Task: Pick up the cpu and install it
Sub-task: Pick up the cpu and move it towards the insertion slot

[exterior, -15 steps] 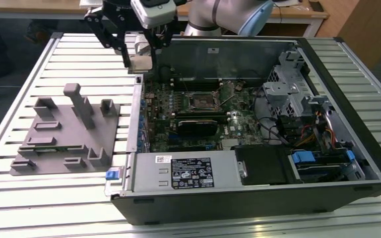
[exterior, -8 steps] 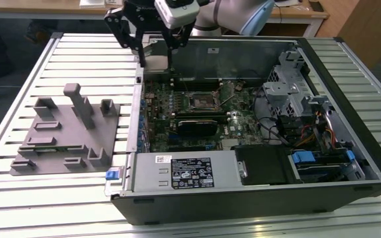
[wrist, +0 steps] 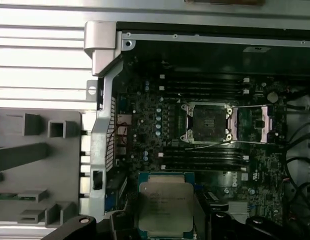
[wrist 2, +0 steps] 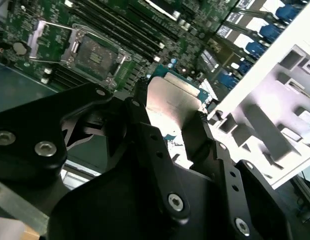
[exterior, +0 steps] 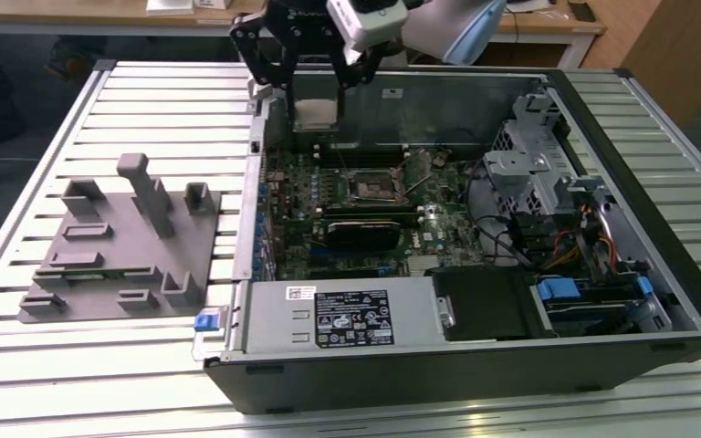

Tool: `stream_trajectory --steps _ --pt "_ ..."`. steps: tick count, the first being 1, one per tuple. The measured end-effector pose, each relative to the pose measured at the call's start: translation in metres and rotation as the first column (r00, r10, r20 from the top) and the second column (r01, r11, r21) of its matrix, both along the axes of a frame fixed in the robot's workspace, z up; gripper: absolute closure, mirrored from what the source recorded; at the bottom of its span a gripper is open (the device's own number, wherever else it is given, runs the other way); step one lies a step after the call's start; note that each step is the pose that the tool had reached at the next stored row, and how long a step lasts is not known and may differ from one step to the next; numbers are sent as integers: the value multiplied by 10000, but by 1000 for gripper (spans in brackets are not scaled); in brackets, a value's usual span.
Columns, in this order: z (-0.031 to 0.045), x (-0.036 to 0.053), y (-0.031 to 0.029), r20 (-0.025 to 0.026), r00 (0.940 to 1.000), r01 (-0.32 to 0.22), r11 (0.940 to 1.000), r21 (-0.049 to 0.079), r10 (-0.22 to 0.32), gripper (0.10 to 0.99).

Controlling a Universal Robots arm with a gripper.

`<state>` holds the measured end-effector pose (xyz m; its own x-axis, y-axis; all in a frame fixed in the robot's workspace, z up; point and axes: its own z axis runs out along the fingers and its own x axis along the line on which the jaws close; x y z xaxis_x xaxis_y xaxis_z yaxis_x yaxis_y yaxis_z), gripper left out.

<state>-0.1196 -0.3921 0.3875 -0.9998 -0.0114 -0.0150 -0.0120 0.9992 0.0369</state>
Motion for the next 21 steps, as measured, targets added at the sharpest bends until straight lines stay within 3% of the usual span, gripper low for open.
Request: stream_trajectory --steps 10,21 --pt "-18 314 169 0 10000 0 10000 0 0 561" --pt "-32 709 240 0 10000 0 10000 1 0 561"
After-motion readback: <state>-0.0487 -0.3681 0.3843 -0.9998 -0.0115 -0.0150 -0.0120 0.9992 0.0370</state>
